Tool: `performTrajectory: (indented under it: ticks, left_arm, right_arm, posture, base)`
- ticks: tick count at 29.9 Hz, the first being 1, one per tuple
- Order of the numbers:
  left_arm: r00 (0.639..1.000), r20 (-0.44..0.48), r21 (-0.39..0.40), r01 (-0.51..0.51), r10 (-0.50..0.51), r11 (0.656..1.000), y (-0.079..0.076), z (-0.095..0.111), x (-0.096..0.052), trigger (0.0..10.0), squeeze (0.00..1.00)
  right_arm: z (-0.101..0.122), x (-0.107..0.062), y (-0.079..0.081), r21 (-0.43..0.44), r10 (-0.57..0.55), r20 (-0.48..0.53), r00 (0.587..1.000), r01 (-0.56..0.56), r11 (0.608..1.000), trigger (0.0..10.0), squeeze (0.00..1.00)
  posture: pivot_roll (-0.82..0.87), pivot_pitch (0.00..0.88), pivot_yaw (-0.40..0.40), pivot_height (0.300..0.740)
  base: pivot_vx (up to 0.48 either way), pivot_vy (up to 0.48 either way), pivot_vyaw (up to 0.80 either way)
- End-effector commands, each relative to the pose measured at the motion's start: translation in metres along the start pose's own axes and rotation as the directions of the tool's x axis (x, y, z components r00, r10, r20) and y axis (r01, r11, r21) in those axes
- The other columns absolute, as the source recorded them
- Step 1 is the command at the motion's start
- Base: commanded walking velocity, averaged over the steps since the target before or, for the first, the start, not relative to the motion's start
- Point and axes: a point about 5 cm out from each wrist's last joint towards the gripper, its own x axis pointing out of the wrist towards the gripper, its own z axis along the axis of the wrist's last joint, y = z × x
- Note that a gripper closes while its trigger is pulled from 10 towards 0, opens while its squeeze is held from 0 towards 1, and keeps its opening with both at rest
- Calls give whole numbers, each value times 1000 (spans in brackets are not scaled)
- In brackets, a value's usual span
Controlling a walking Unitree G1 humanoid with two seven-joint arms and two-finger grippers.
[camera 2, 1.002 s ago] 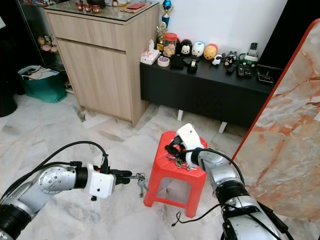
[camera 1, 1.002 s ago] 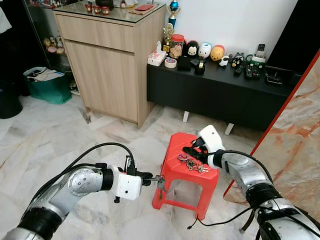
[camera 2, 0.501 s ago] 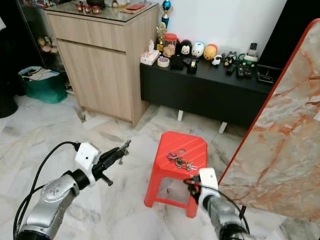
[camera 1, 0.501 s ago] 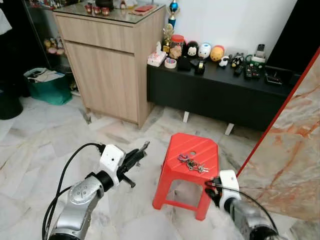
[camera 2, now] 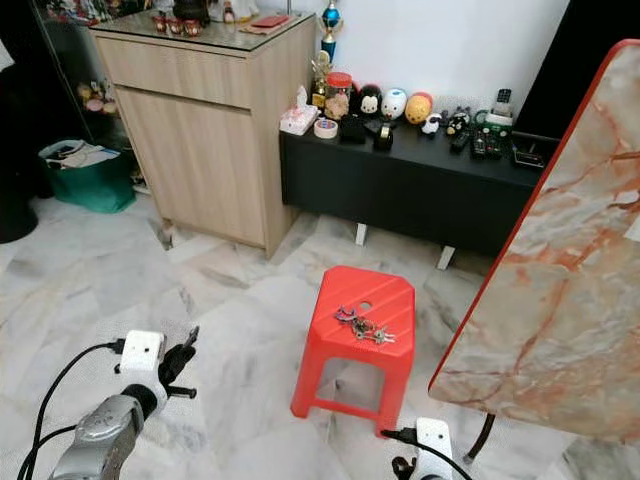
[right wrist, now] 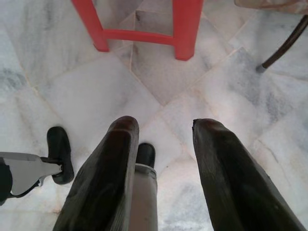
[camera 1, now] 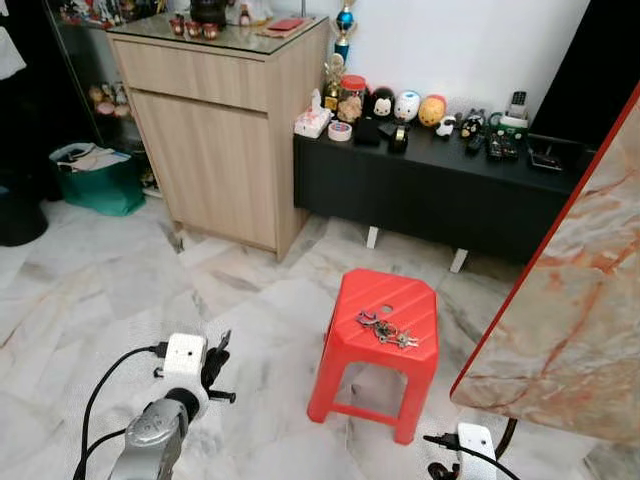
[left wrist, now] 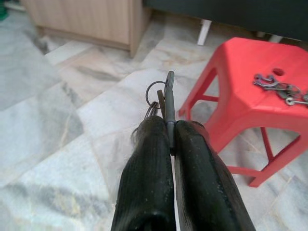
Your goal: Hang keys on a hook
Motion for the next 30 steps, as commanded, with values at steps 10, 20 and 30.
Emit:
performTrajectory:
  ticks: [10,20,30]
  left_arm:
    - [991,-113,-28,-73,70,997,7,-32,-4,10000,0]
    - [942,-310,-25,-141,126,990,8,-78,-25,10000,0]
    - [924,-347,-38,-187,163,982,2,-92,-33,10000,0]
  right_arm:
    - [-8,0,1,7,-12,-11,1000,12,1000,10000,0]
    - [-8,-1,-2,-19,-35,-15,999,34,999,10000,0]
    - [-13,-1,0,10,-57,-22,998,57,998,10000,0]
  posture:
    - [74,0,-53,740]
    - [67,0,-58,740]
    - [55,0,-59,740]
  base:
    - [0,0,0]
    - [0,0,0]
    - [0,-135,0]
